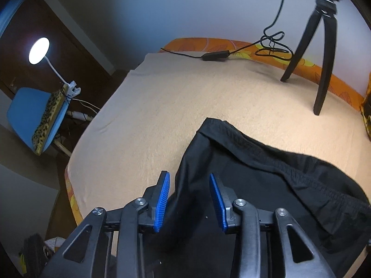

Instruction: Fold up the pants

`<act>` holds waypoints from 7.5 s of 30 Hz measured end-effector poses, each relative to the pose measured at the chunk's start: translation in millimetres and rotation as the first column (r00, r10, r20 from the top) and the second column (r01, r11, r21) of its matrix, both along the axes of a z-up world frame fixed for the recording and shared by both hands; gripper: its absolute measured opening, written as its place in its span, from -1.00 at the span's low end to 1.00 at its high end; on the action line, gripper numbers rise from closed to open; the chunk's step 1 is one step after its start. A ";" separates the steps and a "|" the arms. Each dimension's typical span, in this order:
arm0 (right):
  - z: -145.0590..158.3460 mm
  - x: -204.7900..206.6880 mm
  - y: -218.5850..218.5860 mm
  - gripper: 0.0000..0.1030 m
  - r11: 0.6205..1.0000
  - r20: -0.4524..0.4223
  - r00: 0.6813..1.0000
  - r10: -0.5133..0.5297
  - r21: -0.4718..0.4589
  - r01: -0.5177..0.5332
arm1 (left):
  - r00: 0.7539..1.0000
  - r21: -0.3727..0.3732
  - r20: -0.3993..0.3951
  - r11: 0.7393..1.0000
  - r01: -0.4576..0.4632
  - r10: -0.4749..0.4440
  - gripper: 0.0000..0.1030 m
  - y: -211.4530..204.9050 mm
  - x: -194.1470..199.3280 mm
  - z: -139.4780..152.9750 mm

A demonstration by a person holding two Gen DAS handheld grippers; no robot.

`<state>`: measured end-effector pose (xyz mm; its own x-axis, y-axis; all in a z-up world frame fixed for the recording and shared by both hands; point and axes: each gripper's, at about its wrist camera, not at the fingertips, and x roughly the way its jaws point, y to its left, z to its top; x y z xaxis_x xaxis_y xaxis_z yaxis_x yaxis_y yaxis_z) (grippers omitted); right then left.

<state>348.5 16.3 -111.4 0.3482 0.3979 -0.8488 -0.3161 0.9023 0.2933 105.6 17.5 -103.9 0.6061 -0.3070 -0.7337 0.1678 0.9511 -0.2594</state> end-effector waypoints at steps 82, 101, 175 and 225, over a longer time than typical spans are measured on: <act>0.2 -75.6 -240.9 -0.96 0.909 0.093 0.924 -0.372 0.236 0.342 | 0.918 -0.043 0.071 0.918 0.394 -0.390 -0.08 -111.1 -0.6 24.2; -15.0 -63.1 -269.5 -0.95 0.931 0.133 0.927 -0.352 0.153 0.332 | 0.928 -0.019 0.138 0.936 0.352 -0.346 -0.07 -89.4 -1.8 25.3; -47.1 -108.4 -293.4 0.50 0.930 0.061 0.942 -0.330 0.189 0.314 | 0.971 -0.213 -0.170 0.968 0.129 -0.167 0.16 -74.3 123.9 -59.9; -40.3 -109.0 -269.8 -0.65 0.949 0.107 0.962 -0.250 0.224 0.222 | 0.980 -0.041 -0.044 0.981 0.191 -0.192 -0.78 -106.8 112.4 -36.4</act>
<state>239.4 -253.4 -151.7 0.5575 0.4534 -0.6954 -0.1503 0.8790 0.4526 218.0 -89.3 -140.3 0.4978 -0.4412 -0.7467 0.3325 0.8923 -0.3055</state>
